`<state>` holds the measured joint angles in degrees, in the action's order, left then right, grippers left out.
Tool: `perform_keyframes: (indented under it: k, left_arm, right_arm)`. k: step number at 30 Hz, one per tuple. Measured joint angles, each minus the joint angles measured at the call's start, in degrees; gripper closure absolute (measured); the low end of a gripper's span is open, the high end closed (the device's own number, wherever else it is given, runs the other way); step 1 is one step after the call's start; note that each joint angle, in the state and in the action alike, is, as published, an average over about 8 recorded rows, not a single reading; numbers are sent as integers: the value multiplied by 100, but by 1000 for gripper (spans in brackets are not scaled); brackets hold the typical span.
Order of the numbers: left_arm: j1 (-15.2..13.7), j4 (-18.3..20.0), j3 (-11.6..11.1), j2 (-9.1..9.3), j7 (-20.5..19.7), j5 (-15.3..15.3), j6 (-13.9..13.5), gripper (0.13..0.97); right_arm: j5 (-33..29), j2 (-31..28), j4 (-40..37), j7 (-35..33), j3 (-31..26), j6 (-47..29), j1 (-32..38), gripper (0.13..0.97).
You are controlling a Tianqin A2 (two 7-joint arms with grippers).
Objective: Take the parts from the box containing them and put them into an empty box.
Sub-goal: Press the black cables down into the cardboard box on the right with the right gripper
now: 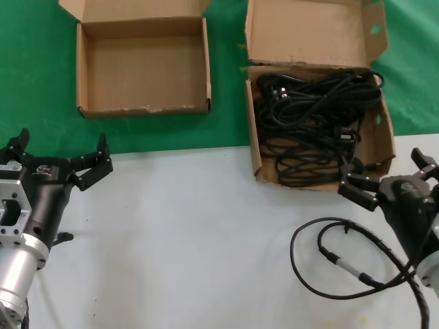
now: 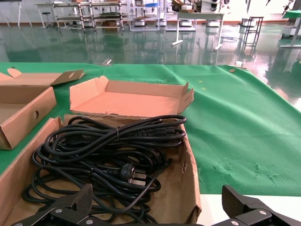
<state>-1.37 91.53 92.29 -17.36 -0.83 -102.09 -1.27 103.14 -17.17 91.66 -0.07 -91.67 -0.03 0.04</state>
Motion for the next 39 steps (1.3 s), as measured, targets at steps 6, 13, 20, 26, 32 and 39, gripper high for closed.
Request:
perform_keyframes:
  k: [6, 13, 20, 26, 32, 39]
  left_arm:
    - [0, 0, 0, 0, 0, 0, 0, 186]
    - [0, 0, 0, 0, 0, 0, 0, 261]
    - [0, 0, 0, 0, 0, 0, 0, 368]
    - [0, 0, 0, 0, 0, 0, 0, 446]
    - [0, 0, 0, 0, 0, 0, 0, 575]
    - [0, 0, 0, 0, 0, 0, 0, 741]
  right_arm:
    - [-3, -20, 3, -6, -18, 17, 1, 129]
    - [104, -407, 101, -135, -332, 249, 32, 129]
    - [834, -1653, 410, -722, -1382, 746, 366, 129]
    - [1707, -2906, 710, -1611, -2684, 1044, 1135, 129]
    - [2415, -3832, 915, -2978, -4128, 1147, 2400, 129]
    - [3202, -4343, 827, -4815, -5789, 1209, 4138, 129]
